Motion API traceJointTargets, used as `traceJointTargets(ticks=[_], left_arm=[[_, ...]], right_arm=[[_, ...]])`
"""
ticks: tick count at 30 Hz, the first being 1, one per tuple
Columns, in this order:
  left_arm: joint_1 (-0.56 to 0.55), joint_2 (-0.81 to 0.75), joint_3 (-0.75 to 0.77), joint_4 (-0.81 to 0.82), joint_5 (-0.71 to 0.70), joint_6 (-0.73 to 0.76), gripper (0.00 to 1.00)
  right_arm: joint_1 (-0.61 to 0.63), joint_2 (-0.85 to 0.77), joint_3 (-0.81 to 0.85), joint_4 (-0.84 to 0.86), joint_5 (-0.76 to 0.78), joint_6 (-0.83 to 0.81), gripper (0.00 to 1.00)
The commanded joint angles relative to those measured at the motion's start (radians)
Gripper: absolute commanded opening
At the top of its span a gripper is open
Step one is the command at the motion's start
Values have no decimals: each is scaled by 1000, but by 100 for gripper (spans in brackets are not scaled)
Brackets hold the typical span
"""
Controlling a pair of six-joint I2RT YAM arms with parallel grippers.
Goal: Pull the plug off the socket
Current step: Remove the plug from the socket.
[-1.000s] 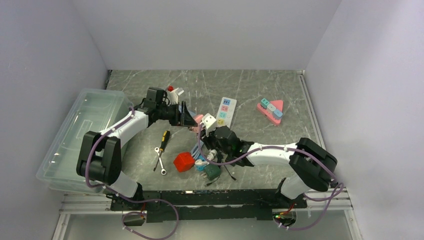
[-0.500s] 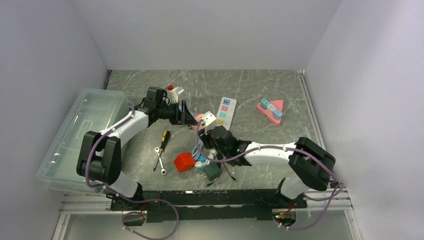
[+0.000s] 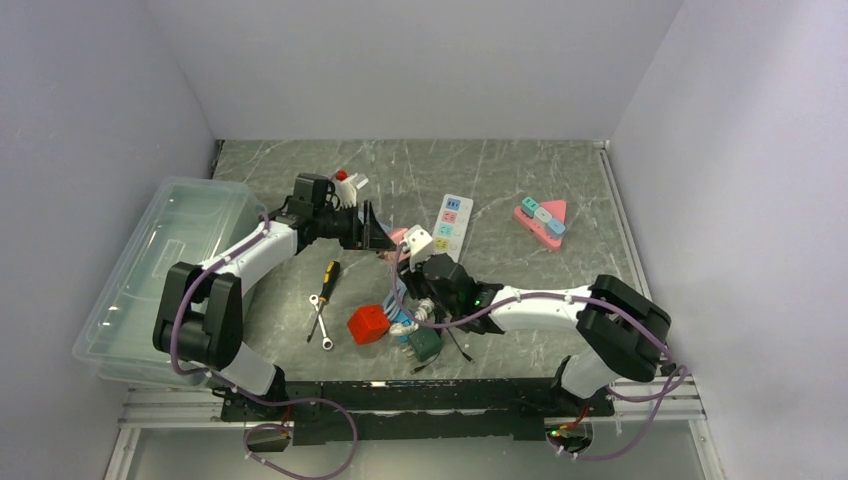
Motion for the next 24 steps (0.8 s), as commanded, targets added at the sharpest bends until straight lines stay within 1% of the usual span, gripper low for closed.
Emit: traceJointTargets(ticks=[1,3,6,10,11,13,16,17,19,22,24], left_arm=[[0,10,34,34,-97,21,0],[0,12,33,37,-96,21,0],[0,13,34,37,-96,21,0],[0,17,37,37,-83,18,0],[0,20,39,35,-78,16,5],[0,27,48,31,-66,10,25],[0,37,50,34,-48,-2,51],[0,40,50,33,-44,-6,57],[0,49,53,27,-39,-10,67],[-1,66,60,13,-35,-15,77],[-4,80,64,5,-33,-18,80]], right_arm=[[68,-110,-48,288,-303,-210,0],[80,-121,-52,276,-316,-237,0],[83,-111,-38,254,-269,-230,0],[83,-96,-15,235,-133,-194,0],[83,-93,-11,231,-108,-192,0],[83,-91,-12,235,-73,-190,0],[83,-98,-25,255,-45,-187,0],[83,-100,-26,261,-34,-185,0],[83,-102,-26,269,-16,-175,0],[83,-102,-27,290,8,-161,0],[83,-98,-23,296,28,-151,0]])
